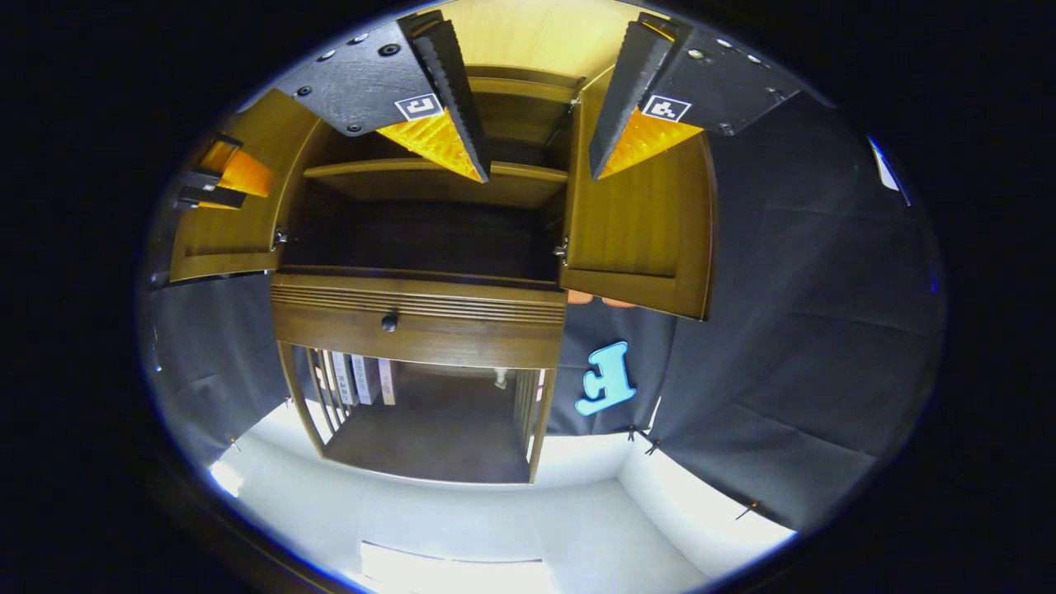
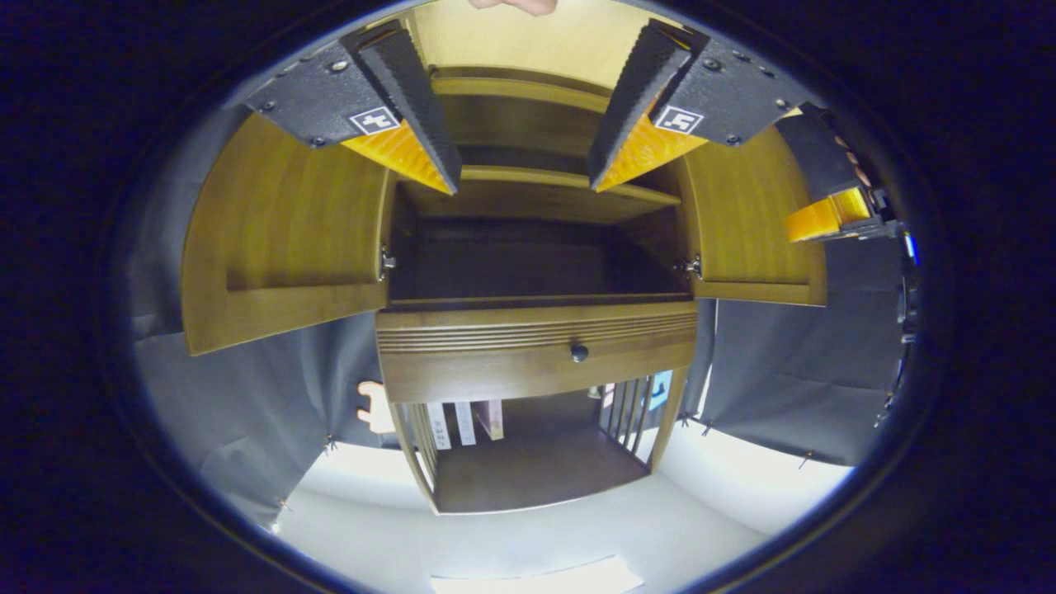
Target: Open the right door of the double-door shoe cabinet with the right hand, and open the left door with the left hand.
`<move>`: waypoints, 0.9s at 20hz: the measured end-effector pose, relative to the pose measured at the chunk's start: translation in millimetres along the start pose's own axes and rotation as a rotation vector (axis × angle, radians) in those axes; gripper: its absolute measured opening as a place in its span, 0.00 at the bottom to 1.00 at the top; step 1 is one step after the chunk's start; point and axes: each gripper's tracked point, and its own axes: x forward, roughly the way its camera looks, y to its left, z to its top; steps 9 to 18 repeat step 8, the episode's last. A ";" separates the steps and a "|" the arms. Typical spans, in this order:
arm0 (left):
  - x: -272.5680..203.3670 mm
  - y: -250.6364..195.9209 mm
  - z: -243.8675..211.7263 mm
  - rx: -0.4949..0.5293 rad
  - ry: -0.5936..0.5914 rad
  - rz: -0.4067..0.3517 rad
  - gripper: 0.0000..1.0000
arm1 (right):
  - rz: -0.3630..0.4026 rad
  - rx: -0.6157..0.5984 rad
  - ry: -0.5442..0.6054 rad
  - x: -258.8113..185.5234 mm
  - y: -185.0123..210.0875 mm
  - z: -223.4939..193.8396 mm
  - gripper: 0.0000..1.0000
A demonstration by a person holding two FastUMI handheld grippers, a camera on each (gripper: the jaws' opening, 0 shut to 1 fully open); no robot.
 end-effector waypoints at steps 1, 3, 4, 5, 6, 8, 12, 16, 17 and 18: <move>0.3 0.8 -1.6 0.010 0.006 -0.007 0.86 | 0.015 0.001 0.001 0.6 4.4 0.9 0.97; -4.4 -7.7 -0.7 0.032 0.015 -0.027 0.90 | 0.040 -0.004 -0.004 1.6 10.5 5.6 0.97; -7.6 -9.9 3.4 0.043 0.005 -0.030 0.98 | 0.049 -0.009 -0.008 3.0 10.9 7.5 0.97; -11.0 -11.5 8.2 0.056 -0.007 -0.032 1.00 | 0.055 -0.015 -0.014 3.3 11.4 10.7 0.97; -14.1 -12.8 13.0 0.070 -0.020 -0.031 1.00 | 0.057 -0.020 -0.020 5.3 11.2 12.7 0.98; -16.6 -12.9 20.1 0.098 -0.041 -0.028 1.00 | 0.061 -0.024 -0.033 6.3 12.5 16.7 0.97; -16.6 -12.9 20.1 0.098 -0.041 -0.028 1.00 | 0.061 -0.024 -0.033 6.3 12.5 16.7 0.97; -16.6 -12.9 20.1 0.098 -0.041 -0.028 1.00 | 0.061 -0.024 -0.033 6.3 12.5 16.7 0.97; -16.6 -12.9 20.1 0.098 -0.041 -0.028 1.00 | 0.061 -0.024 -0.033 6.3 12.5 16.7 0.97; -16.6 -12.9 20.1 0.098 -0.041 -0.028 1.00 | 0.061 -0.024 -0.033 6.3 12.5 16.7 0.97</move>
